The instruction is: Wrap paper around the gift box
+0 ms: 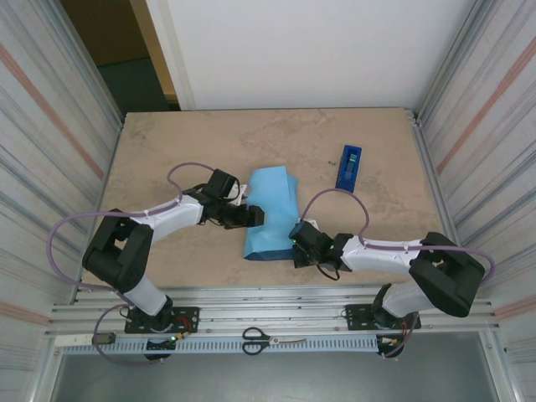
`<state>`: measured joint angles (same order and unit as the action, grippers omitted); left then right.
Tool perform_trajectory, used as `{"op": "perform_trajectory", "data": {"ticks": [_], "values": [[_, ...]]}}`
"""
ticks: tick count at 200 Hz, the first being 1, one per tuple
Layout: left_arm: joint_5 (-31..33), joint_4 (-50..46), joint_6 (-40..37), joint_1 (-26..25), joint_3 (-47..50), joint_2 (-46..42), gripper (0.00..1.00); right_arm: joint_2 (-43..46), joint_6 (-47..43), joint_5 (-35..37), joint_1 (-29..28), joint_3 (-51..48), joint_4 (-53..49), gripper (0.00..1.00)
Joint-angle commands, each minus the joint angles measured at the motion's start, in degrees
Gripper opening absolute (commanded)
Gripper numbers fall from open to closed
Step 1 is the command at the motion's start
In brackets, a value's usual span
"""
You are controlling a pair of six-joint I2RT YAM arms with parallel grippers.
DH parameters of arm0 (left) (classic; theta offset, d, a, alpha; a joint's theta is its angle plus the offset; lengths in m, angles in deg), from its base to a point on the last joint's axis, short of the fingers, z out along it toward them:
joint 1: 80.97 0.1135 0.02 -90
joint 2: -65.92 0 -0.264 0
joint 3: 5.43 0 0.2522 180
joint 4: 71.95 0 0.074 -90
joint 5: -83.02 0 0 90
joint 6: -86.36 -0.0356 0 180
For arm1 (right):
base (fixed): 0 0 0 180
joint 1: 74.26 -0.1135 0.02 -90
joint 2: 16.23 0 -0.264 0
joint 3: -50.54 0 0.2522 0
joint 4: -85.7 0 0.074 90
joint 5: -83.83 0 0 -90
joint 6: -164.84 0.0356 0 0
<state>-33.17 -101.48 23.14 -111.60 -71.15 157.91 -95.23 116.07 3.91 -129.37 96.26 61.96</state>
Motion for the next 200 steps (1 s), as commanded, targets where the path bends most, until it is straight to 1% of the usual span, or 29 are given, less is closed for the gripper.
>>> {"op": "perform_trajectory", "data": {"ticks": [1,6,34,49,66,100,119,134,136,146,154,168,171,175,189,200], "values": [[2.4,-3.9,-1.1,-0.2,0.4,1.4,0.71,1.5,0.7,0.9,-0.4,-0.3,-1.1,0.15],[2.5,-3.9,-1.2,-0.2,0.3,1.4,0.71,2.2,1.0,1.5,-0.4,-0.1,-2.2,0.19],[2.5,-4.1,-1.2,-0.2,0.1,1.0,0.71,9.1,0.6,2.9,0.0,-1.8,-6.0,0.23],[2.4,-4.2,-1.2,-0.2,-0.2,0.7,0.71,13.1,0.0,2.0,1.4,-3.1,-7.9,0.29],[2.2,-4.2,-1.2,-0.2,-0.6,0.5,0.71,17.8,-0.5,1.0,3.1,-4.9,-7.8,0.36],[1.8,-4.6,-1.4,-0.2,-1.6,0.5,0.71,26.6,-1.5,0.1,6.6,-6.2,-9.2,0.43],[1.7,-4.8,-1.5,-0.2,-1.7,0.3,0.72,30.8,-1.7,-3.2,10.0,-6.4,-9.2,0.48],[1.6,-5.0,-1.7,-0.2,-1.9,0.2,0.72,33.0,-1.9,-8.2,13.0,-5.5,-7.5,0.57],[1.5,-5.0,-1.7,-0.2,-1.9,0.1,0.72,33.1,-1.9,-8.6,13.4,-5.4,-7.2,0.61],[1.2,-4.8,-1.7,-0.2,-2.1,0.0,0.73,33.3,-1.3,-11.5,15.3,-4.5,-5.8,0.71],[0.9,-4.8,-1.8,-0.2,-2.3,-0.1,0.73,32.4,-0.6,-13.6,17.1,-3.7,-4.9,0.77],[0.9,-4.8,-1.7,-0.2,-2.8,-0.4,0.74,29.5,-0.1,-18.7,20.0,-1.8,-2.7,0.85],[0.8,-4.8,-1.7,-0.2,-3.0,-0.4,0.74,28.4,0.1,-19.6,20.5,-1.3,-2.3,0.9],[0.7,-4.8,-1.7,-0.2,-3.2,-0.4,0.75,27.2,0.5,-20.5,21.1,-0.6,-2.1,0.93],[0.2,-5.0,-1.6,-0.2,-4.2,-0.3,0.76,22.7,0.4,-23.2,22.6,2.5,-2.3,0.97],[-0.1,-4.9,-1.3,-0.2,-4.8,-0.5,0.78,17.4,-0.4,-25.0,23.6,5.1,-2.7,0.98]]}}
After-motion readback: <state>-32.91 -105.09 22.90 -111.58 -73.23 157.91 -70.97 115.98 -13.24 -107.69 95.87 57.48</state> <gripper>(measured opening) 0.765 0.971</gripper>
